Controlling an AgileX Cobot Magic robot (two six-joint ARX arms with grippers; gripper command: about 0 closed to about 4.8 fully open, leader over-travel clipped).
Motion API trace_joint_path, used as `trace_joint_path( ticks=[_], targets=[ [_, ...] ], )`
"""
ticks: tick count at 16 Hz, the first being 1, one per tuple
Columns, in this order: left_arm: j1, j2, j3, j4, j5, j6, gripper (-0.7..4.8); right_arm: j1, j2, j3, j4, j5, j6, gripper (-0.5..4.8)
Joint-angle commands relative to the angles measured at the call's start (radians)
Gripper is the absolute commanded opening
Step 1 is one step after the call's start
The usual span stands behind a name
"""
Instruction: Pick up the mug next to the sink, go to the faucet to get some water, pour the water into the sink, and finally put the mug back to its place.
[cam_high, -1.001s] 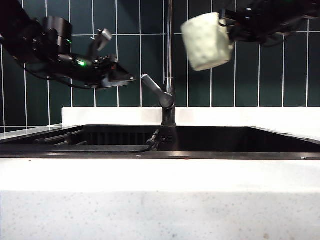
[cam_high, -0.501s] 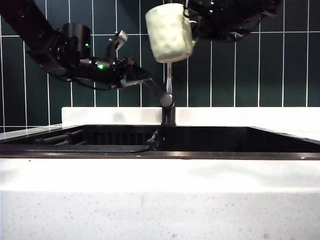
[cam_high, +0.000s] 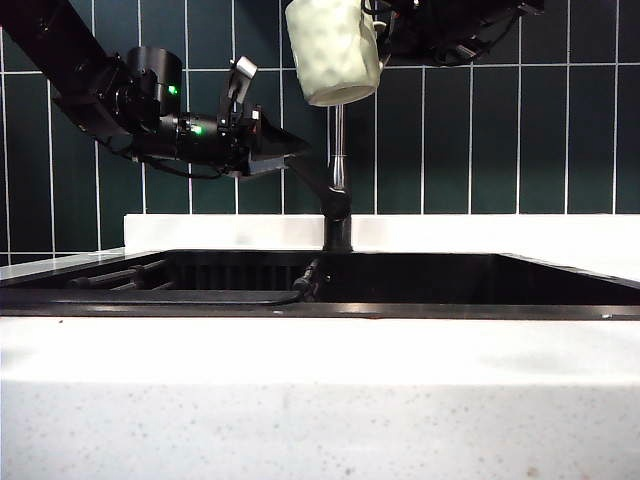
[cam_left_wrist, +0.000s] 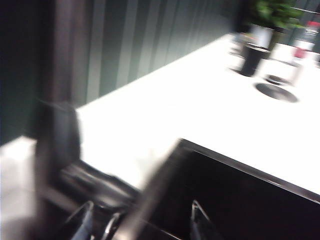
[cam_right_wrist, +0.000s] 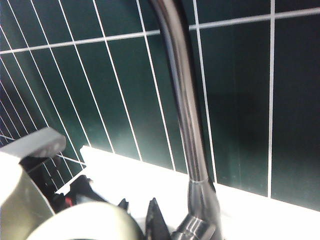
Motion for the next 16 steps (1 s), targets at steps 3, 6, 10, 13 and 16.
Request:
trace_joint_path(
  ticks=[3,6,10,13,16],
  targets=[
    [-0.007,-0.004,0.002,-0.025,0.072,0.005,2.39,0.0,-0.014,0.01,0.04,-0.002,0.011,-0.01],
    [-0.007,-0.004,0.002,-0.028,-0.035,0.05,2.39,0.0,-0.014,0.01,0.04,-0.002,0.008,-0.01],
    [-0.007,-0.004,0.002,-0.039,-0.14,0.092,2.39,-0.004,-0.014,0.01,0.04,-0.002,0.003,-0.01],
    [-0.007,-0.004,0.002,-0.039,-0.14,0.092,2.39,-0.006,-0.014,0.01,0.04,-0.002,-0.016,-0.01],
    [-0.007,-0.004,0.002,-0.039,-0.14,0.092,2.39,-0.006,-0.014,0.01,0.039,-0.002,-0.015,-0.01]
  ],
)
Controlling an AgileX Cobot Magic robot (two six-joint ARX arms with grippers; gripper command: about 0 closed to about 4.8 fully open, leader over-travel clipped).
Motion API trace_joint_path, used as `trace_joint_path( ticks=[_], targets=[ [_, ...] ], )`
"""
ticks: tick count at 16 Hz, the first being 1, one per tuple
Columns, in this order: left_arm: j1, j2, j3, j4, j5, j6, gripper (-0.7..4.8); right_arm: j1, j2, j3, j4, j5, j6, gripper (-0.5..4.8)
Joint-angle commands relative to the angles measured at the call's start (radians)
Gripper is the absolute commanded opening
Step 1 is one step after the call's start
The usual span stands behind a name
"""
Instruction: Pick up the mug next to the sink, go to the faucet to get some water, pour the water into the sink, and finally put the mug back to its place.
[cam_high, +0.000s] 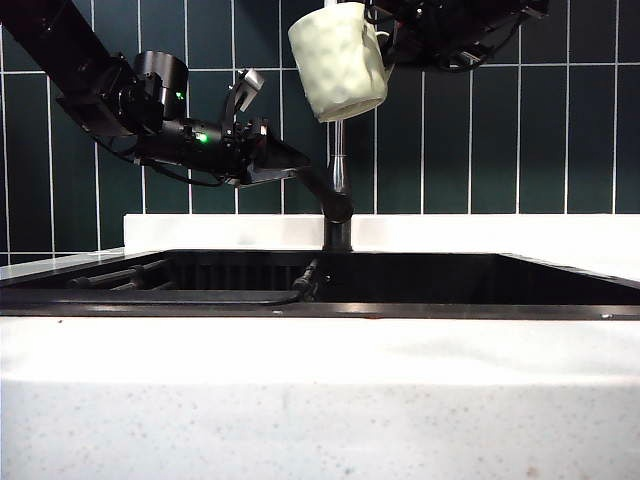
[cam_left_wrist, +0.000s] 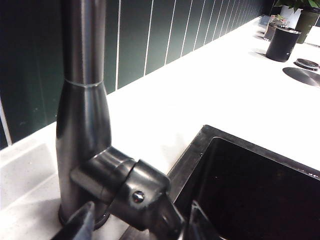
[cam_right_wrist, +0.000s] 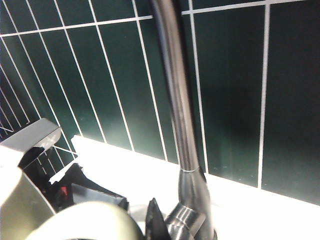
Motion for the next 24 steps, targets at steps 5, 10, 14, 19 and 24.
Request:
trace_joint_path(
  ticks=[5,10,14,19,24],
  targets=[
    [-0.002,-0.004,0.002,0.006,-0.066,0.004,2.39,0.001,-0.015,0.012,0.065,-0.002,0.017,-0.01],
    [-0.003,-0.004,0.002,0.017,-0.238,0.0,2.38,0.001,-0.015,0.012,0.065,-0.002,0.017,-0.01],
    [-0.003,-0.006,0.003,0.08,-0.424,-0.084,2.38,-0.001,-0.015,0.012,0.066,-0.002,0.001,-0.01],
    [-0.002,-0.129,0.002,-0.027,-0.232,-0.138,0.45,-0.052,-0.035,0.011,0.048,-0.002,-0.081,-0.01],
    [-0.01,-0.423,-0.166,-0.331,-0.227,-0.021,-0.06,-0.138,-0.085,0.011,-0.175,-0.018,-0.347,-0.01]
  ],
)
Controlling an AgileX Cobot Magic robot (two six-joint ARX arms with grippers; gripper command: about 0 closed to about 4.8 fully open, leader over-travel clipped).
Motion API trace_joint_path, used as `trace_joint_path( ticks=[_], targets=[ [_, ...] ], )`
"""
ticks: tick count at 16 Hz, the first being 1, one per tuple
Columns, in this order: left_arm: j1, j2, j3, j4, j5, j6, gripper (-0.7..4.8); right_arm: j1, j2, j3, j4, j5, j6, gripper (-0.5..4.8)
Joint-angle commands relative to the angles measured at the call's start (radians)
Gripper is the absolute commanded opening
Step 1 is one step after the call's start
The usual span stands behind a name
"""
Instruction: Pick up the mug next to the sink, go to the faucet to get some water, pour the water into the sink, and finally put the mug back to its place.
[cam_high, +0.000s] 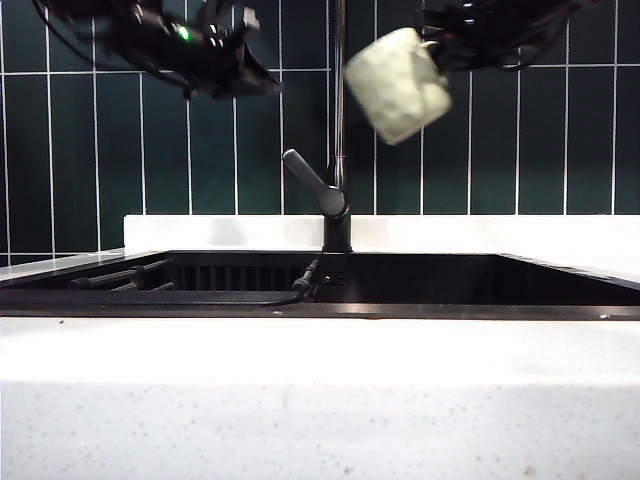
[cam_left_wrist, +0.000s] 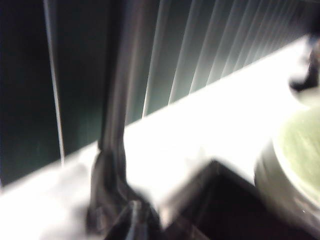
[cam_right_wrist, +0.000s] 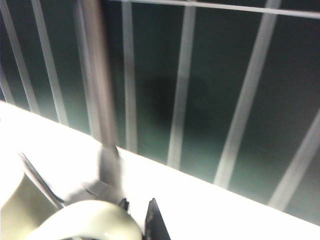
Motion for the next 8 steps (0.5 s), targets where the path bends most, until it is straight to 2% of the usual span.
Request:
trace_joint_path(
  ticks=[1,2,5,7,8],
  targets=[
    [0.0,-0.18,-0.176,-0.047,-0.008,0.021,-0.06,-0.017,-0.038,0.013,-0.093,-0.02,-0.188,-0.01],
    [0.0,-0.284,-0.294,-0.045,-0.051,0.037,-0.06,-0.017,-0.042,0.013,-0.148,-0.021,-0.29,-0.01],
    [0.0,-0.503,-0.532,-0.043,-0.144,0.042,-0.06,-0.015,-0.042,0.011,-0.215,-0.016,-0.434,-0.01],
    [0.0,-0.635,-0.665,-0.043,-0.198,0.038,-0.06,-0.006,-0.042,0.011,-0.247,0.03,-0.56,-0.01],
    [-0.001,-0.716,-0.743,-0.043,-0.238,0.031,-0.06,-0.003,-0.042,0.011,-0.267,0.032,-0.67,-0.01]
  ],
)
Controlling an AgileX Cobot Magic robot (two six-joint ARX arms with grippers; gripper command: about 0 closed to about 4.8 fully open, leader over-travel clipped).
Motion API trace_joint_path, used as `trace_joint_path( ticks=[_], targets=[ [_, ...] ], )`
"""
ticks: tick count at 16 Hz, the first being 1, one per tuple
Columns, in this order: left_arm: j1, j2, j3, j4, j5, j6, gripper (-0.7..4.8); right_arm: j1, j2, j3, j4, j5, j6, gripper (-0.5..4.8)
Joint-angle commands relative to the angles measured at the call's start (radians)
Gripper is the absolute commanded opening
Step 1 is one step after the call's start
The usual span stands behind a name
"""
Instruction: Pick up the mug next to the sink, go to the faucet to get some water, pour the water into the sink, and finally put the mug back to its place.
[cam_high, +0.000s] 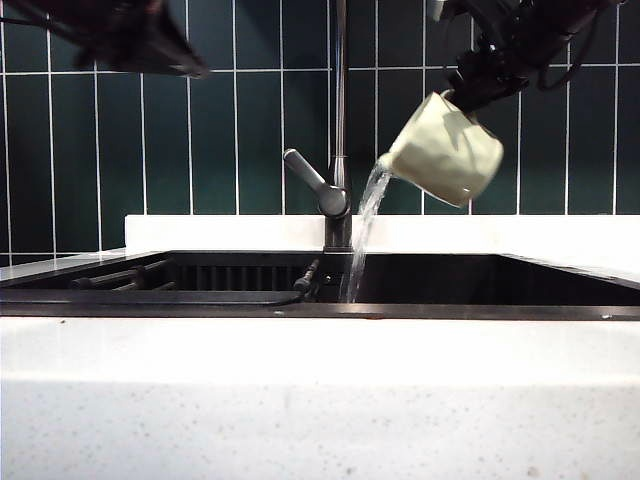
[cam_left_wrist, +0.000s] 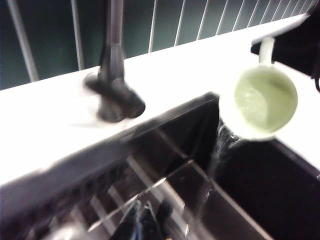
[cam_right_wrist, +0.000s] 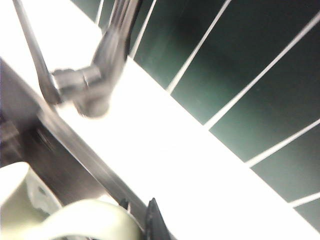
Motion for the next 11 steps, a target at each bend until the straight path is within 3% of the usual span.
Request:
trace_joint_path(
  ticks=[1,2,4,7,9,11],
  targets=[
    [-0.002,-0.2,-0.177,0.018,-0.1,-0.025,-0.06,0.01,-0.02,0.014,0.011,0.024,-0.266,-0.01],
    [-0.002,-0.336,-0.293,0.018,-0.173,-0.06,-0.06,0.024,-0.02,0.014,0.011,0.068,-0.425,-0.01],
    [-0.002,-0.48,-0.404,0.019,-0.223,-0.138,-0.06,0.058,-0.02,0.014,0.012,0.172,-0.64,0.0],
    [-0.002,-0.682,-0.565,0.003,-0.265,-0.25,-0.06,0.096,-0.02,0.014,0.02,0.181,-0.82,0.13],
    [-0.002,-0.757,-0.621,0.005,-0.282,-0.267,-0.06,0.117,-0.02,0.014,0.031,0.181,-0.96,0.31],
    [-0.002,-0.811,-0.658,0.003,-0.327,-0.262,-0.06,0.145,-0.026,0.014,0.063,0.185,-0.981,0.32]
  ],
)
